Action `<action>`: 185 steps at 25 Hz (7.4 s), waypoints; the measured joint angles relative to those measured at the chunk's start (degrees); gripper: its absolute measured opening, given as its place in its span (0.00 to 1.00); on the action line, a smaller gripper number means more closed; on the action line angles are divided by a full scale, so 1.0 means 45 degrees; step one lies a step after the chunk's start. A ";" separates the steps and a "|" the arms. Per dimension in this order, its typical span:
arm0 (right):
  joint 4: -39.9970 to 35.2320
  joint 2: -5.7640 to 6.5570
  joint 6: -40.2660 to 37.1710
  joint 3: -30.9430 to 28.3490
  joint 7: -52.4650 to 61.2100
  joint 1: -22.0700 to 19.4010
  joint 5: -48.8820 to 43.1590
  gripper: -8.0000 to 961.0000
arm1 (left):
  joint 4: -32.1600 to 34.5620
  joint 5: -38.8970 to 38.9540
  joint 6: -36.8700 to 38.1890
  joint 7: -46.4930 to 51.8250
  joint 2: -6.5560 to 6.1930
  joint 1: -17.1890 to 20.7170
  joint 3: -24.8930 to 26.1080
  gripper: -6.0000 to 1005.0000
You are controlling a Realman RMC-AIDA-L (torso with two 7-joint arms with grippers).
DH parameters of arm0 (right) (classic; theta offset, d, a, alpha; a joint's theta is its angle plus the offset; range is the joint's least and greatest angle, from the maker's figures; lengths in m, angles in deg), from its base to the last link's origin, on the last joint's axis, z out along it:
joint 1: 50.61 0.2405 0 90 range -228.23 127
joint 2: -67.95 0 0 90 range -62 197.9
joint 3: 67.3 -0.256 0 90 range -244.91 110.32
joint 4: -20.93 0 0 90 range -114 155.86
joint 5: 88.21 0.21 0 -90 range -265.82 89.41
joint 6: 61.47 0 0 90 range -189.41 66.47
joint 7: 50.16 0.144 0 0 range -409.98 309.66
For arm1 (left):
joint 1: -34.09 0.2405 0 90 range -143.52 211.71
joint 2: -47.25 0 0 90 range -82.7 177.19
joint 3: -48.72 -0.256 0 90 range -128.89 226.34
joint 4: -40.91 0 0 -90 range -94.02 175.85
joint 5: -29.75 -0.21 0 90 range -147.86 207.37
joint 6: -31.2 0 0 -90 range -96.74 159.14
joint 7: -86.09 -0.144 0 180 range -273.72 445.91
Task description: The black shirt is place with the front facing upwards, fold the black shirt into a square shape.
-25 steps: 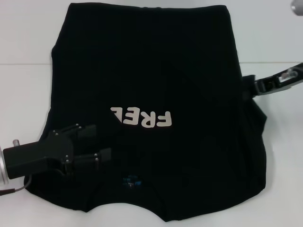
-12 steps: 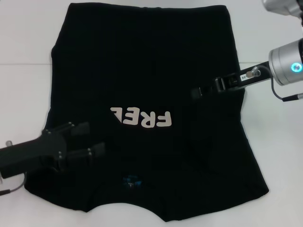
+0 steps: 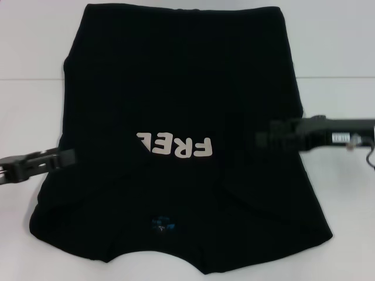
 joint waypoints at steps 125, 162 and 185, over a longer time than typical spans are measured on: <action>-0.0639 0.0440 -0.2666 0.0334 1.0228 0.1590 -0.8552 0.71 | 0.3177 -0.7109 -0.1516 0.5453 0.0589 -0.1899 -0.2477 0.04; -0.0354 0.0870 -0.2667 -0.0061 1.0145 0.1328 -0.8446 0.71 | 0.3178 -0.7110 -0.1468 0.5406 0.0589 -0.1884 -0.2457 0.04; -0.0311 0.0605 -0.2733 0.0094 1.0102 0.1483 -0.8429 0.68 | 0.3178 -0.7110 -0.1489 0.5418 0.0569 -0.1876 -0.2457 0.04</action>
